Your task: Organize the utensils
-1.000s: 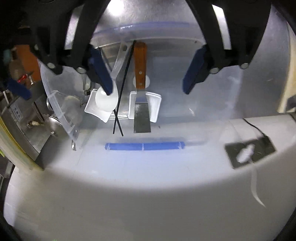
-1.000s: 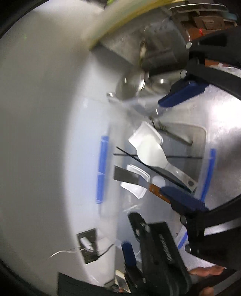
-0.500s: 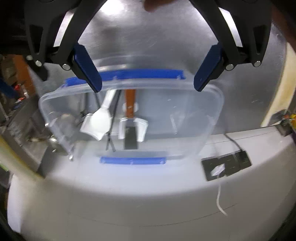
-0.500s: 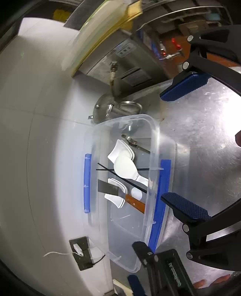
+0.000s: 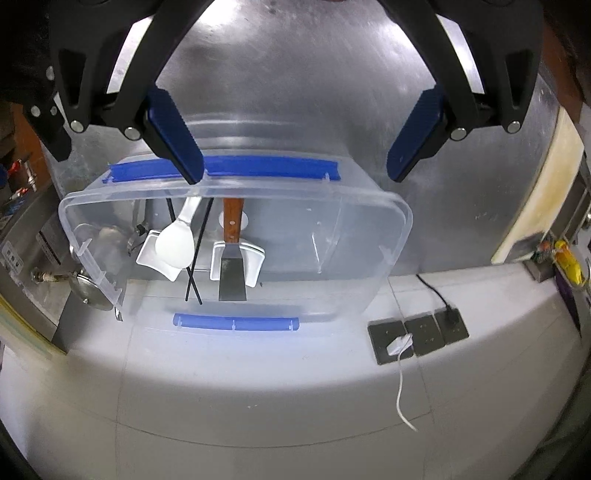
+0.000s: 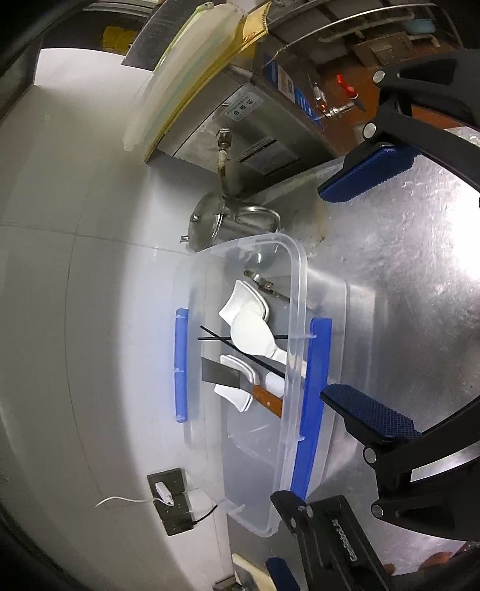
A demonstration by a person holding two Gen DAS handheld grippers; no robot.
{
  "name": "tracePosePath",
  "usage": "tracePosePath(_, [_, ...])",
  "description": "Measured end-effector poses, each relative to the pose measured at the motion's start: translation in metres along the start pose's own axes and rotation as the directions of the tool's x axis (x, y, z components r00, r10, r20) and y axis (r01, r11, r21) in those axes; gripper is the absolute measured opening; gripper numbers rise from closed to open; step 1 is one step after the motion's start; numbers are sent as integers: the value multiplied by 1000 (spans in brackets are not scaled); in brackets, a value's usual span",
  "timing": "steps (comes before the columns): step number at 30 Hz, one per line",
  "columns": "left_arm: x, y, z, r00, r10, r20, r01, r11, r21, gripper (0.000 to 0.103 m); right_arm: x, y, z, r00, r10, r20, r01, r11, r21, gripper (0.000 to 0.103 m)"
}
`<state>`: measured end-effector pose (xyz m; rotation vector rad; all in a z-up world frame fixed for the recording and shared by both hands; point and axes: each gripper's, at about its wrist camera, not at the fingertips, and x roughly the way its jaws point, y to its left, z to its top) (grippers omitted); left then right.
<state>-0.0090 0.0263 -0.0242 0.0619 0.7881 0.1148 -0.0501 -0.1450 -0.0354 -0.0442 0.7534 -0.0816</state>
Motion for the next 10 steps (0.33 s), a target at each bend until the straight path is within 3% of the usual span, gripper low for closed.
tracePosePath(10, [-23,-35,-2,1000,-12,27,12,1000,25,95,-8,-23,1,999,47,-6,-48,998,-49,98])
